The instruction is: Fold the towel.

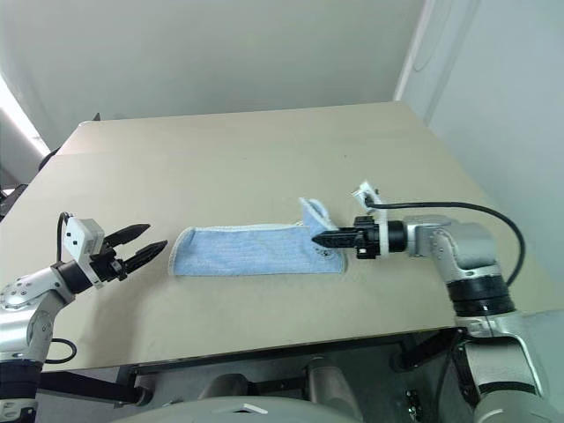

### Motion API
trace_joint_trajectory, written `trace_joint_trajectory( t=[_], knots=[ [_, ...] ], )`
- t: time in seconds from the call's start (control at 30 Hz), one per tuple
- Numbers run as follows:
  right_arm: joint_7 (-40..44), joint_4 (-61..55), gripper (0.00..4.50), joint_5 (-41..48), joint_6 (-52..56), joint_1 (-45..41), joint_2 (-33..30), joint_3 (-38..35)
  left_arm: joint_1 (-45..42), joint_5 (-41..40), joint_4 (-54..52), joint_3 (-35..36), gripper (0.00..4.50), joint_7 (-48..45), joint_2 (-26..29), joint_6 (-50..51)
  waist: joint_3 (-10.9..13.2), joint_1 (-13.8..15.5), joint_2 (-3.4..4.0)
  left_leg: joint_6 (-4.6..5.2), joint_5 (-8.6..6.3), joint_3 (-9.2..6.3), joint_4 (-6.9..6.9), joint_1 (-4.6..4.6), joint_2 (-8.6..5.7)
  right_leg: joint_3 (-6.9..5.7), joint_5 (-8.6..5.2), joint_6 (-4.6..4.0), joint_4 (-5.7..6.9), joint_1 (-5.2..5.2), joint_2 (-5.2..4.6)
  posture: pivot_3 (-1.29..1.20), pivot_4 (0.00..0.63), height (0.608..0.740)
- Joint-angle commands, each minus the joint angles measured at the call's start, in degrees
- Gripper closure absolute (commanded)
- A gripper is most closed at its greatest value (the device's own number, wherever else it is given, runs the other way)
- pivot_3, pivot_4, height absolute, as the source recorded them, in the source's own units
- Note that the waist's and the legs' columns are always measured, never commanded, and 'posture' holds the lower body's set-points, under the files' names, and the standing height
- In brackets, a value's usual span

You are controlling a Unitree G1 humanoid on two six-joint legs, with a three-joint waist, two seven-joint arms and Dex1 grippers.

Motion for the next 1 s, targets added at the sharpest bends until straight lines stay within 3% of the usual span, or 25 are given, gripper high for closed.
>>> trace_joint_trajectory(
  t=[0.03, 0.47, 0.87, 0.9, 1.0],
  knots=[
    [-2.45, 2.35, 4.44, -3.03, -3.57, -2.58, 2.69, 2.47, -0.56, 0.30, -0.54, 0.30, 1.32, 0.28, 0.12, -1.31, 0.00, 0.06, 0.00, 0.00, 0.00, 0.00, 0.00, 0.01, 0.00, 0.00, 0.00, 0.00, 0.01, 0.00, 0.00, 0.00, 0.000, 0.740],
    [-1.99, 2.21, 4.44, -5.33, -11.60, -1.35, 6.47, 4.64, 1.87, -0.38, -2.29, 1.43, 1.32, 1.26, 0.19, -1.66, 0.00, 0.16, 0.00, 0.00, 0.00, -0.03, 0.00, -0.03, -0.01, -0.03, 0.06, 0.08, 0.01, -0.04, -0.04, 0.00, 0.000, 0.740],
    [1.80, -3.14, 0.24, -2.81, -12.75, 1.34, 3.97, 3.23, 2.62, -0.71, -2.67, 1.81, 1.32, 1.23, 0.54, -1.17, 0.00, 0.20, 0.00, 0.00, 0.00, -0.04, 0.00, -0.04, 0.00, -0.04, 0.05, 0.06, 0.01, -0.04, -0.04, 0.00, 0.000, 0.740],
    [1.73, -2.79, 0.05, -1.88, -12.37, 0.81, 4.01, 1.91, 2.65, -0.72, -2.68, 1.83, 1.32, 1.27, 0.52, -1.14, 0.00, 0.19, 0.00, 0.00, 0.00, -0.05, 0.00, -0.05, 0.00, -0.04, 0.04, 0.06, 0.01, -0.04, -0.04, 0.00, 0.000, 0.740],
    [-0.41, 0.99, 0.05, -2.82, -14.17, -1.45, 5.19, 0.59, 2.61, -0.70, -2.60, 1.90, 1.32, 1.38, 0.55, -1.06, 0.00, 0.17, 0.00, 0.00, 0.00, -0.03, 0.01, -0.03, -0.01, -0.03, 0.05, 0.07, 0.01, -0.03, -0.04, 0.00, 0.000, 0.740]
  ],
)
